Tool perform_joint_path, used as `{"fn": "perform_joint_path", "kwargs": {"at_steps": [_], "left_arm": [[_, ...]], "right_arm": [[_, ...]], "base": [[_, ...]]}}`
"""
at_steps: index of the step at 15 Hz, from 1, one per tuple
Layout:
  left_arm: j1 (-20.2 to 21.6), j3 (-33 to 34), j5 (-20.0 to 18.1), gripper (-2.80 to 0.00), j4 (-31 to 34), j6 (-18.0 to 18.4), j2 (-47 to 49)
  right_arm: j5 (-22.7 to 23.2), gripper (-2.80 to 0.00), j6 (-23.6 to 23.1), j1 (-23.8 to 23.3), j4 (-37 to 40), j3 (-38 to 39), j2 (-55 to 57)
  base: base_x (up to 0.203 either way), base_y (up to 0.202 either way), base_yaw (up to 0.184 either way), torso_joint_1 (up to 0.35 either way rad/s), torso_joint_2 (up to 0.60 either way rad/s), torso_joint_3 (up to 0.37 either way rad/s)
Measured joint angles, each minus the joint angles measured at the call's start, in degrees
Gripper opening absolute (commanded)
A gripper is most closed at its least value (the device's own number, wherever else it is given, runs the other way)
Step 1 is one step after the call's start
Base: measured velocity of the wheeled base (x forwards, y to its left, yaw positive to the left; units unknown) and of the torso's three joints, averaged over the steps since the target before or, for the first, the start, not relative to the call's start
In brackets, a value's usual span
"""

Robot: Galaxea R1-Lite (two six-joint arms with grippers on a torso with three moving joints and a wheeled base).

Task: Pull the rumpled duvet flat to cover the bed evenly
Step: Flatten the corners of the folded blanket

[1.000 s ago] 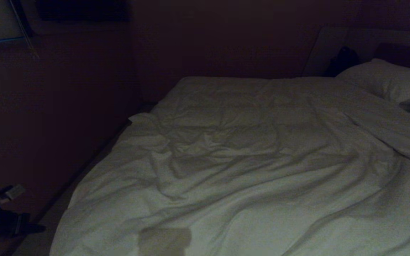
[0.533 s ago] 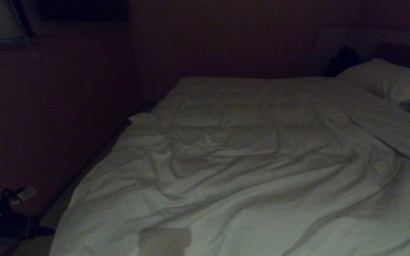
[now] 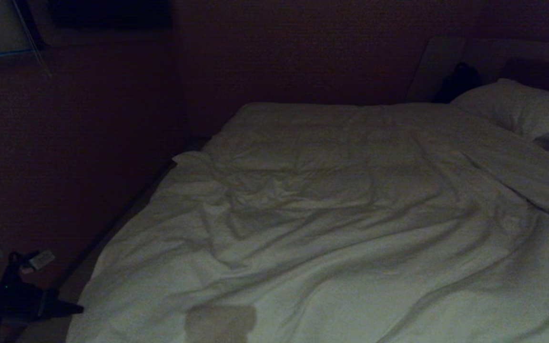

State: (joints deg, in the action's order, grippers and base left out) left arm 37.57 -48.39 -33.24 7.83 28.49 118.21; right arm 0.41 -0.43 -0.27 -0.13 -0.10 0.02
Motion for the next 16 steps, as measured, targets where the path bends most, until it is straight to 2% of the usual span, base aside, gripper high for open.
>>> {"fn": "perform_joint_path", "kwargs": {"at_steps": [4,6,11,13,16], "left_arm": [[-1.6,2.5,0.8,0.00,-5.3,-0.3,0.0],[-2.9,4.7,3.6,0.00,-10.6,-1.3,0.3],[-7.0,11.8,9.1,0.00,-29.3,-5.8,2.8],[-8.3,13.4,9.5,0.00,-34.9,-7.9,3.9],[-9.6,14.7,9.4,0.00,-37.4,-8.8,4.8]], "right_arm": [[0.0,-2.80,0.0,0.0,0.0,0.0,0.0],[0.0,-2.80,0.0,0.0,0.0,0.0,0.0],[0.0,-2.80,0.0,0.0,0.0,0.0,0.0],[0.0,-2.80,0.0,0.0,0.0,0.0,0.0],[0.0,-2.80,0.0,0.0,0.0,0.0,0.0]], "base": [[0.000,0.000,0.000,0.000,0.00,0.000],[0.000,0.000,0.000,0.000,0.00,0.000],[0.000,0.000,0.000,0.000,0.00,0.000],[0.000,0.000,0.000,0.000,0.00,0.000],[0.000,0.000,0.000,0.000,0.00,0.000]]}}
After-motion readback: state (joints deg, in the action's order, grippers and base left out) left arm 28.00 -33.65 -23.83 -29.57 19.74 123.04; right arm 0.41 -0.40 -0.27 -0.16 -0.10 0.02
